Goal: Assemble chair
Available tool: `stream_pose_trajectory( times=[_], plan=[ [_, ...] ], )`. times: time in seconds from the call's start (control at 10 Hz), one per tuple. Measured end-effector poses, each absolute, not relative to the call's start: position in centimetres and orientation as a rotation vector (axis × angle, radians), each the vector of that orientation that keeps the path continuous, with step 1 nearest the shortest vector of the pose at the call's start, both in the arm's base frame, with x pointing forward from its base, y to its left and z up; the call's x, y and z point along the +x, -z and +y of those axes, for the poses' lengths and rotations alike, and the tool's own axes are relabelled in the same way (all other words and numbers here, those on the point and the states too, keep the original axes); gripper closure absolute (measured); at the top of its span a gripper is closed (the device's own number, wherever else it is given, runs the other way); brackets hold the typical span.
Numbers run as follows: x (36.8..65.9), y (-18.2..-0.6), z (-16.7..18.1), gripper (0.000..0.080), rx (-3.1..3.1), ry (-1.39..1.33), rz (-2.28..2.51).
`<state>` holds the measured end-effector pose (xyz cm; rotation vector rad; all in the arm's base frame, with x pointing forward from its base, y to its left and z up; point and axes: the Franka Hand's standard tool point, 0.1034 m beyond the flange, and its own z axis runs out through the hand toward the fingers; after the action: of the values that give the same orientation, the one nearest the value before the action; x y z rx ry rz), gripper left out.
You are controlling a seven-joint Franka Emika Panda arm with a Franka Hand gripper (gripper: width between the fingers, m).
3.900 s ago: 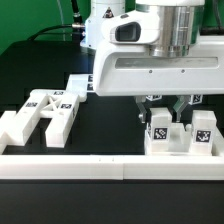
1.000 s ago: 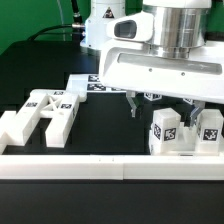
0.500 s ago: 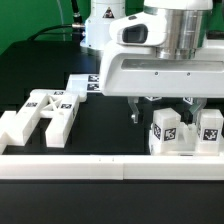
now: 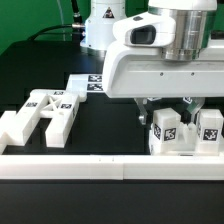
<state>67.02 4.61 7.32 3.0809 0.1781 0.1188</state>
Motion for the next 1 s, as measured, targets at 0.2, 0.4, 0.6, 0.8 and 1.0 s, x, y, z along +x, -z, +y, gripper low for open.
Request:
stream_pose_trajectory(
  times=[0.2, 0.4, 0.6, 0.8, 1.0],
  plan=[
    [67.06, -7.38, 4.63, 0.0508, 3.087, -0.123, 0.116],
    [67.06, -7.39, 4.64, 0.0508, 3.091, -0.125, 0.051],
    [67.03, -7.36, 4.86, 0.0508, 3.089, -0.131, -0.258],
    [67.00, -7.36, 4.88, 0.0508, 3.066, -0.136, -0.481],
    [67.01, -7.32, 4.83, 0.0508, 3.026, -0.142, -0.739]
  ],
)
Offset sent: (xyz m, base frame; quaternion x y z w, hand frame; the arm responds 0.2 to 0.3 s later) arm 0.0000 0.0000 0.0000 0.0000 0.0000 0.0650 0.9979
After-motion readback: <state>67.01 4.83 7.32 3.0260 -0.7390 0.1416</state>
